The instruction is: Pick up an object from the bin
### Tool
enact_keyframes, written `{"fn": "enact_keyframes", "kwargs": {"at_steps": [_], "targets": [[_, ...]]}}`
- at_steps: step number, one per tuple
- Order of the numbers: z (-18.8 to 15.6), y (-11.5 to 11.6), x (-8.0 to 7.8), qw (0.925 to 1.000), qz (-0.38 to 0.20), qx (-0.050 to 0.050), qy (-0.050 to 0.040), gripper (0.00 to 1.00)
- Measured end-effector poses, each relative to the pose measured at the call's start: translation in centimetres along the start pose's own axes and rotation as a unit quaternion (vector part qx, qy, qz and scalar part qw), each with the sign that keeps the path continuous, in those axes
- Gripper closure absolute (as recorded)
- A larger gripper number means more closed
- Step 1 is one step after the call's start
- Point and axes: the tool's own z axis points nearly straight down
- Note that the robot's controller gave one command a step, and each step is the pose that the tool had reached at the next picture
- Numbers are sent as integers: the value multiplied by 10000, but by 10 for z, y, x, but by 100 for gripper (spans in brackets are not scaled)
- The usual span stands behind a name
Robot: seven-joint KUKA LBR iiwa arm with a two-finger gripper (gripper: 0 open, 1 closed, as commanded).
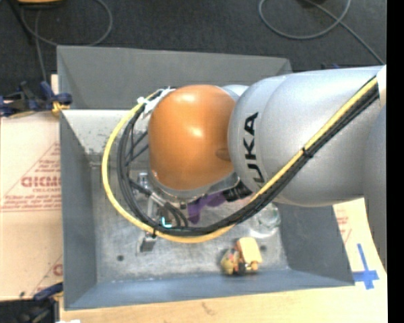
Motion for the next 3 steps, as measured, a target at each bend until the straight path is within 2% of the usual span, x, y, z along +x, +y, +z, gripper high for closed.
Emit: {"fn": "enact_keyframes", "kwargs": {"at_steps": [1, 2, 3], "targets": [[-4, -1, -2, 10000, 22, -9, -38, 0], [50, -22, -34, 10000, -20, -21, -73, 0], [133, -50, -83, 9989, 460, -19, -68, 0]]}}
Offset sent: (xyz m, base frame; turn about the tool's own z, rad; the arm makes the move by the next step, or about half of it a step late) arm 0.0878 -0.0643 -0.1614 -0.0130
